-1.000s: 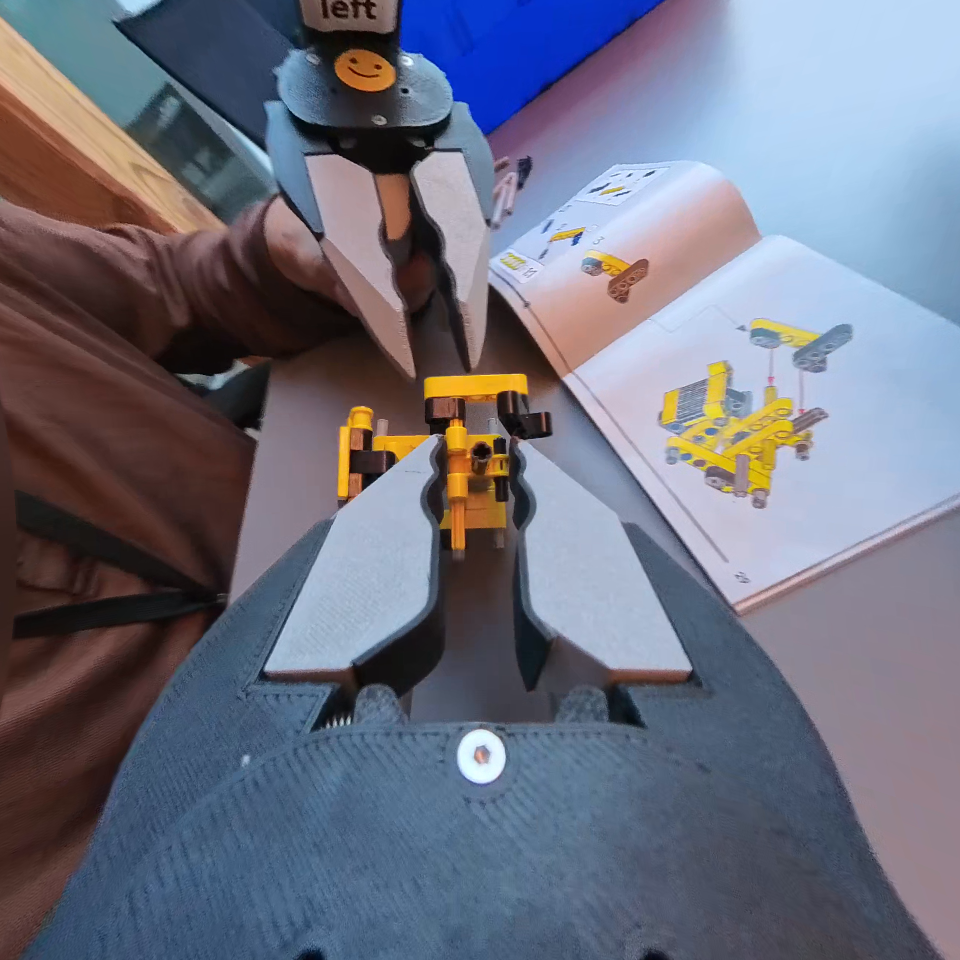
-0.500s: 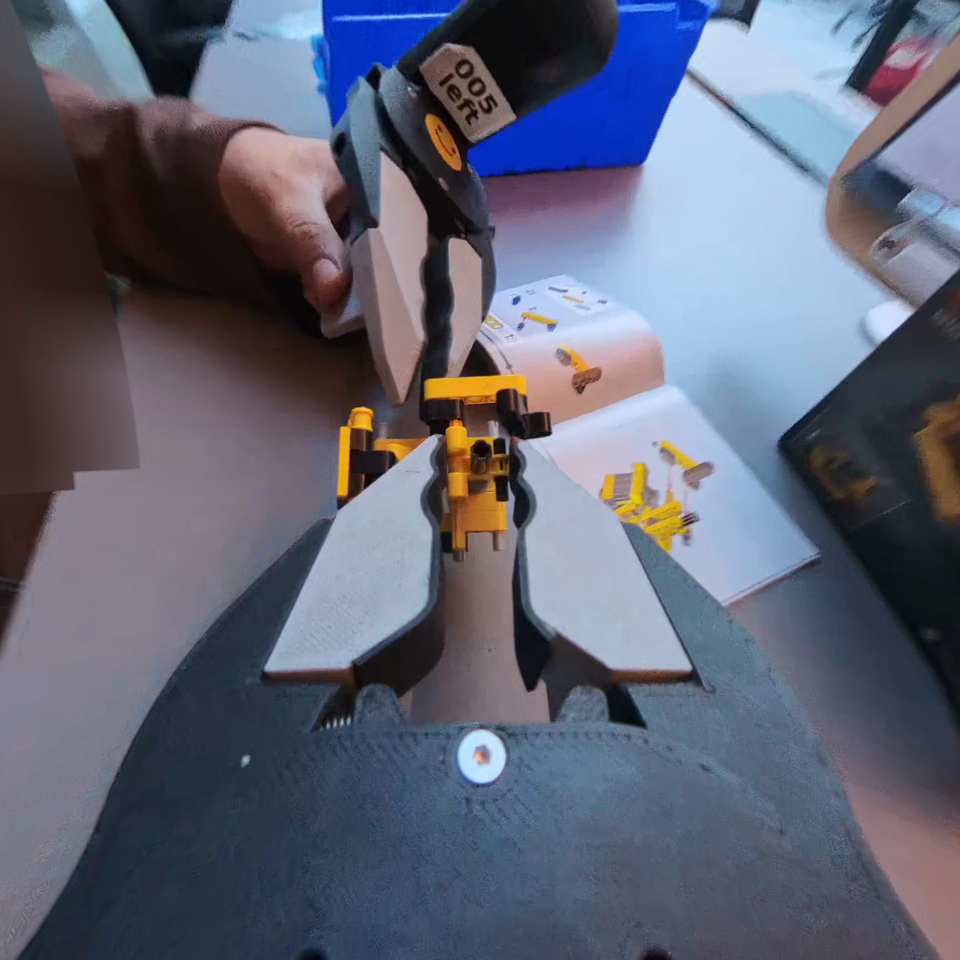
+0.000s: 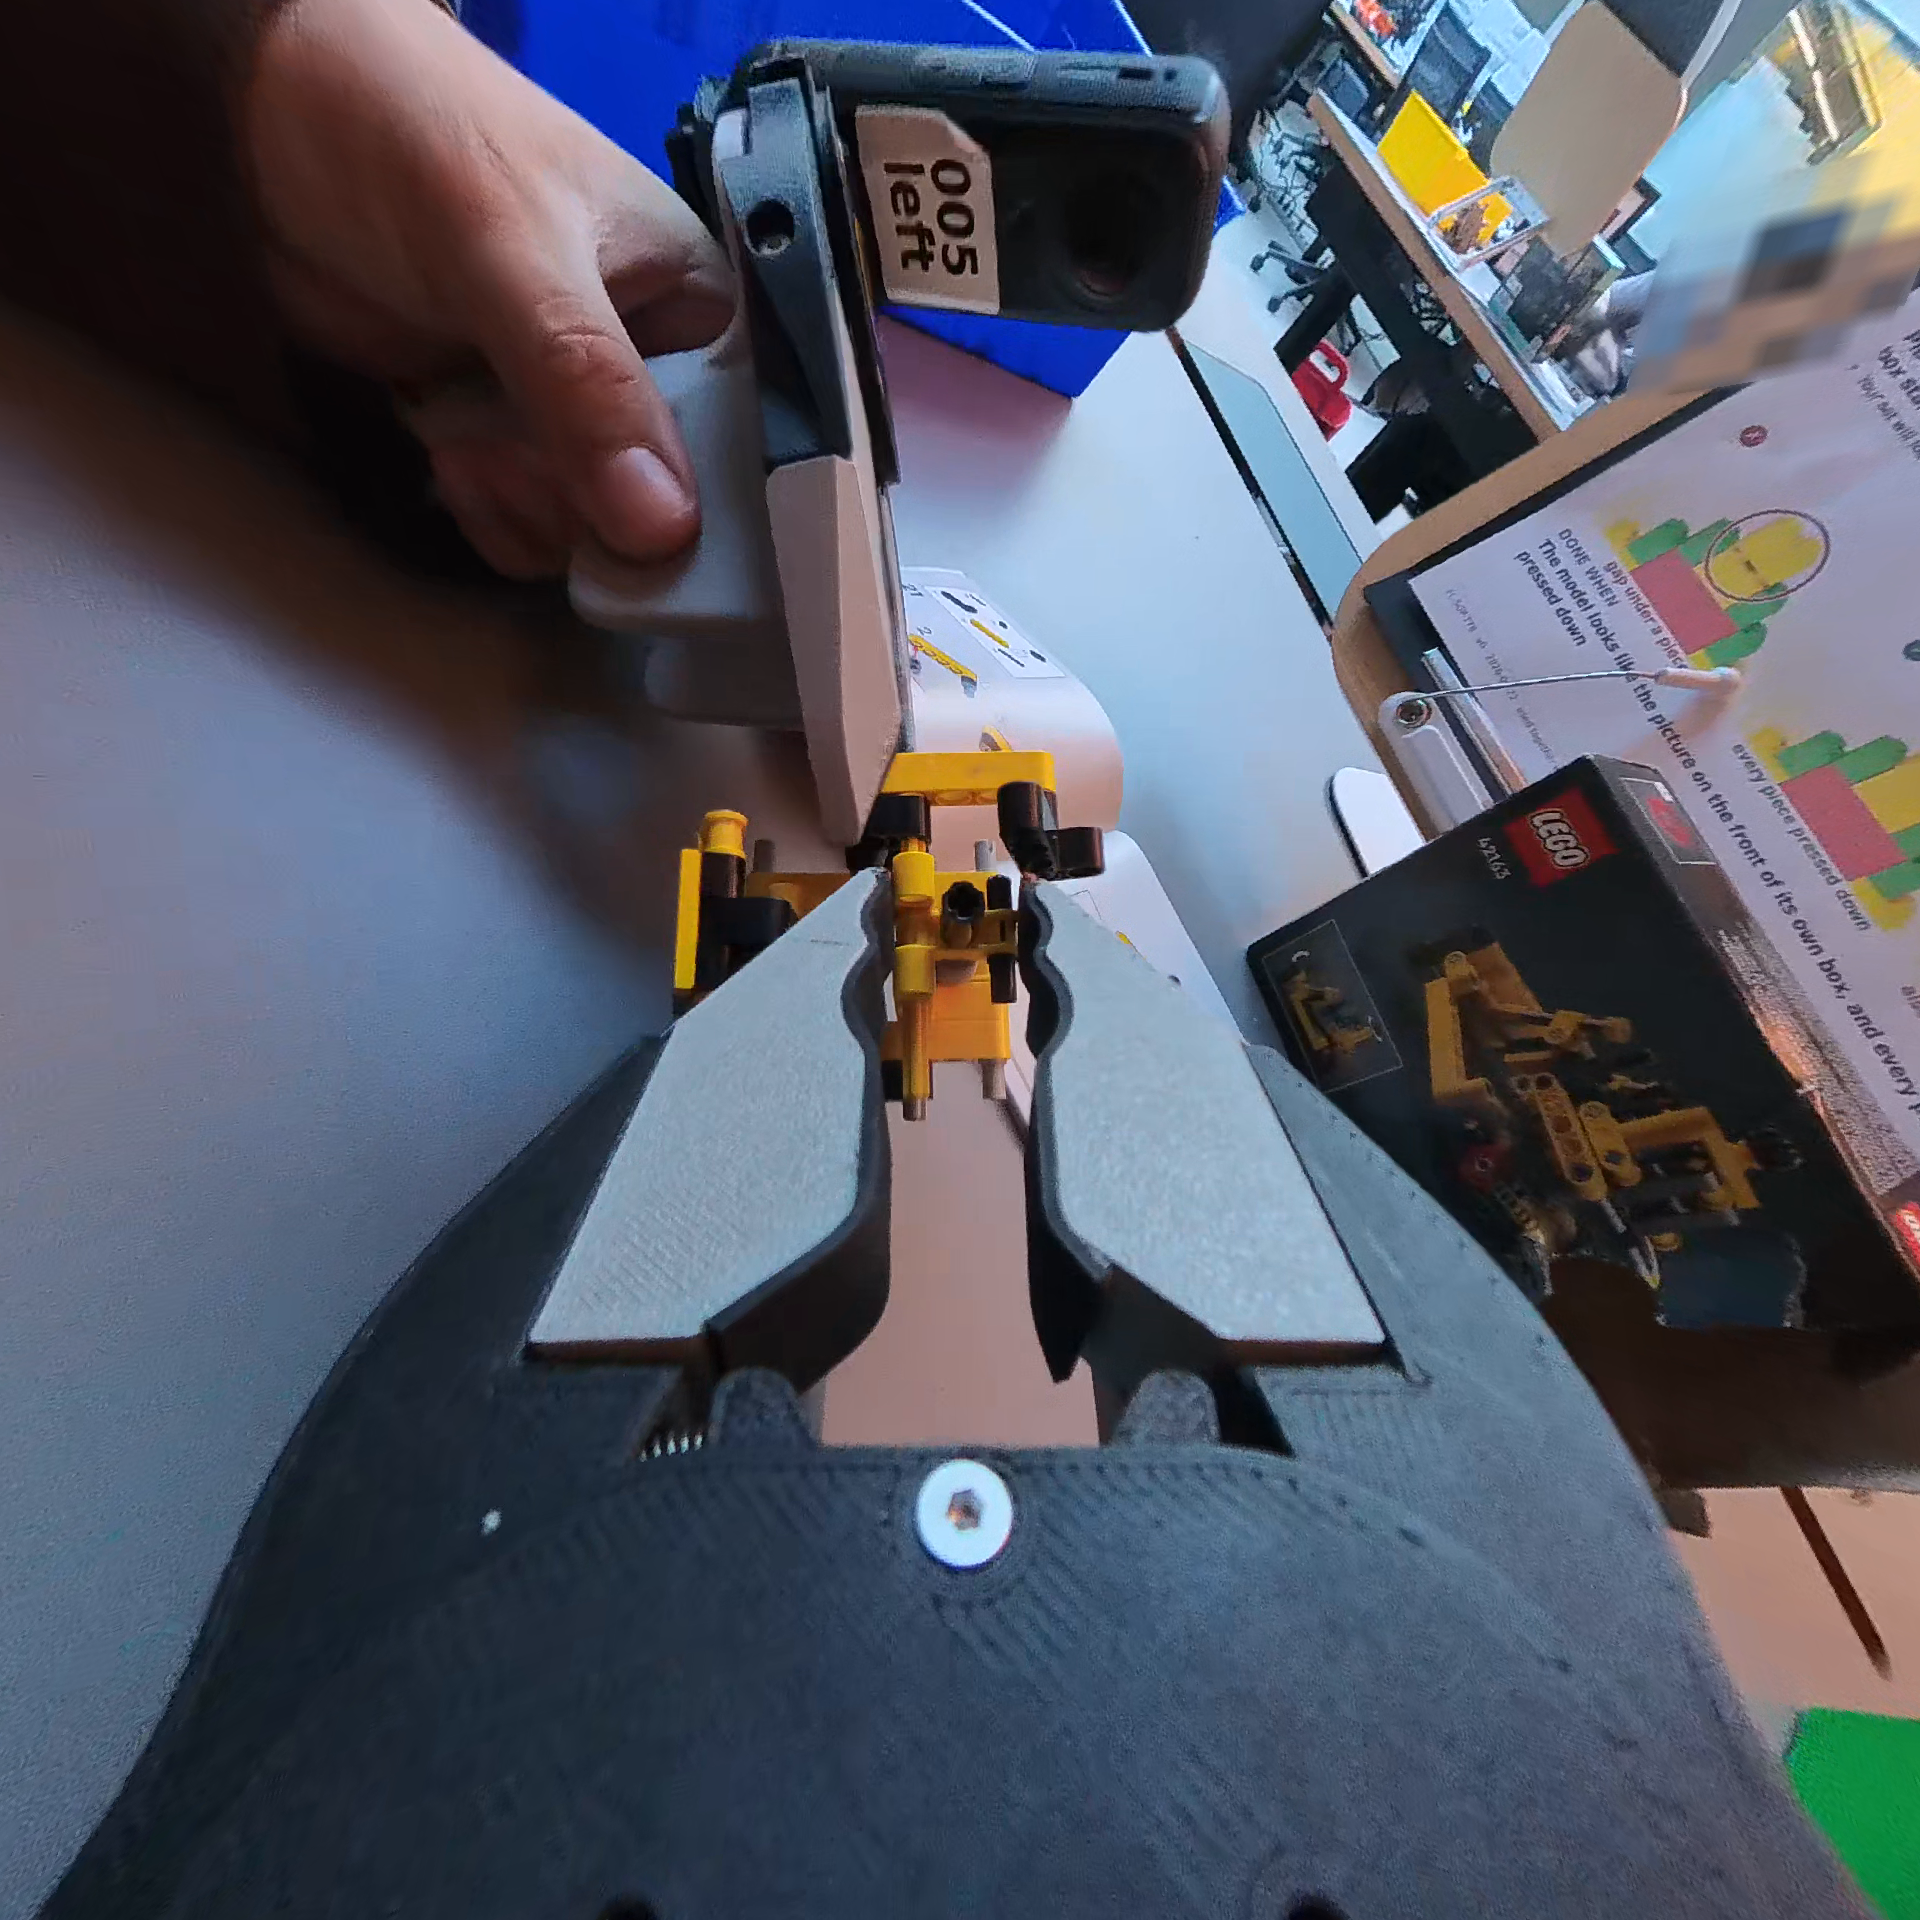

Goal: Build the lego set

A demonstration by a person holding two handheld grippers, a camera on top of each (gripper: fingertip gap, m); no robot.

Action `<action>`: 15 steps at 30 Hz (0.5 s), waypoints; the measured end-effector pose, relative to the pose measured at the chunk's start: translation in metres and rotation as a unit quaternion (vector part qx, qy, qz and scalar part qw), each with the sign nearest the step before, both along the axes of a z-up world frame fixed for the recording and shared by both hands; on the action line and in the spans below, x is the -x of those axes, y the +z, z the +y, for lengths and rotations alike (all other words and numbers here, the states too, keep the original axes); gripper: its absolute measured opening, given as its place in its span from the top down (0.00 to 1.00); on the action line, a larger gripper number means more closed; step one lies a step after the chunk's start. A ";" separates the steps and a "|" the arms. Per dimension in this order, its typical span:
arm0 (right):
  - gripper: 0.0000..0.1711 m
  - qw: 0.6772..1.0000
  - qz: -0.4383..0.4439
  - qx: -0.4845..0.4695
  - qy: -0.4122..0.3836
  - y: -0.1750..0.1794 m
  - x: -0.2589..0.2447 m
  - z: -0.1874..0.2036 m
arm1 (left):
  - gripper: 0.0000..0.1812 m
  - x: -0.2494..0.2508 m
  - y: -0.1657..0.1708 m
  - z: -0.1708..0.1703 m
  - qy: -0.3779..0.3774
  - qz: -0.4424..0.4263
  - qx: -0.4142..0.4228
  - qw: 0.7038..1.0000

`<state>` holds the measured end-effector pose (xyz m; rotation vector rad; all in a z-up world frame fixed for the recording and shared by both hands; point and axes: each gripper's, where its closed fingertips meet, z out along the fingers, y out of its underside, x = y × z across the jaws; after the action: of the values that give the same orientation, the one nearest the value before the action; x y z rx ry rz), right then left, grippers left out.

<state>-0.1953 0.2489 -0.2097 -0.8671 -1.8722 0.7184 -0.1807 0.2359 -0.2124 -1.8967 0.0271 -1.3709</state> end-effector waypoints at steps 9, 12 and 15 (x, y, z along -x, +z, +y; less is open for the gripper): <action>0.88 1.000 -0.008 0.015 -0.019 -0.005 0.004 0.002 | 0.97 0.003 -0.006 0.002 0.019 0.030 0.001 0.999; 0.88 1.000 0.007 -0.005 -0.016 -0.002 0.004 0.002 | 0.97 0.002 -0.003 0.003 0.017 0.013 0.000 1.000; 0.88 1.000 0.000 -0.020 -0.013 -0.004 0.003 0.003 | 0.97 0.002 -0.004 0.003 0.022 0.017 0.000 1.000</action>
<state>-0.1981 0.2514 -0.2133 -0.8633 -1.8656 0.6622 -0.1828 0.2391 -0.2164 -1.9085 0.0025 -1.3092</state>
